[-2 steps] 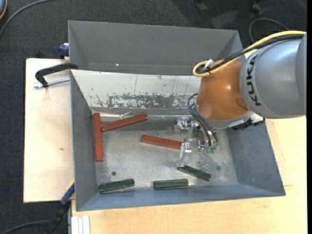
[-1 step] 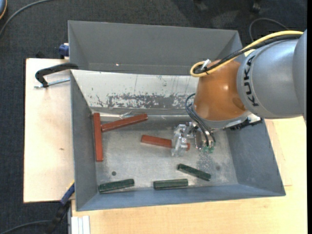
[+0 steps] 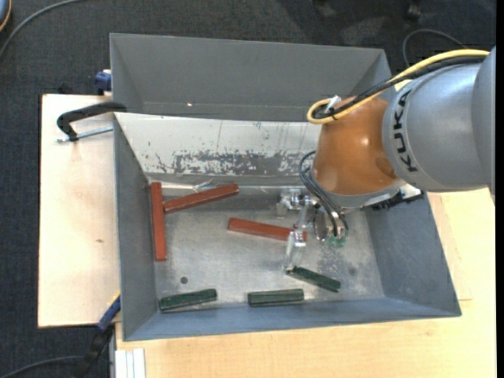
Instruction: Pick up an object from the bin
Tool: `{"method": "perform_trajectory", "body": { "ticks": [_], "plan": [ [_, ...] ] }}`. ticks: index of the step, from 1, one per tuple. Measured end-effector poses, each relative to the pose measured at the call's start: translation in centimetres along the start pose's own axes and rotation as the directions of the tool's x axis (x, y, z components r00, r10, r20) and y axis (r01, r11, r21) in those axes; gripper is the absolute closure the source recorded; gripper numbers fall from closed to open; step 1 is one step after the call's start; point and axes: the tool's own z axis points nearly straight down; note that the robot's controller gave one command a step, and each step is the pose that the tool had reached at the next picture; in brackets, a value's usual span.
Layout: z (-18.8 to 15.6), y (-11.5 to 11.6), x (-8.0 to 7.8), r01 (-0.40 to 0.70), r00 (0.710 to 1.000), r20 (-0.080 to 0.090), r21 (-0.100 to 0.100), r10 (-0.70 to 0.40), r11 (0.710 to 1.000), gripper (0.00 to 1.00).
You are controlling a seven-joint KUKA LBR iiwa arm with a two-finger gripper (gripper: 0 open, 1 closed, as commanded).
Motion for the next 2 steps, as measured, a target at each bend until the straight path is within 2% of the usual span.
{"method": "perform_trajectory", "body": {
  "ticks": [1, 2],
  "plan": [
    [2.41, -0.52, 3.40, -0.095, 0.995, -0.004, 0.001, 0.095, 0.995, 0.00],
    [2.31, -0.51, 3.27, -0.094, 0.996, -0.001, 0.000, 0.094, 0.996, 1.00]
  ]
}}
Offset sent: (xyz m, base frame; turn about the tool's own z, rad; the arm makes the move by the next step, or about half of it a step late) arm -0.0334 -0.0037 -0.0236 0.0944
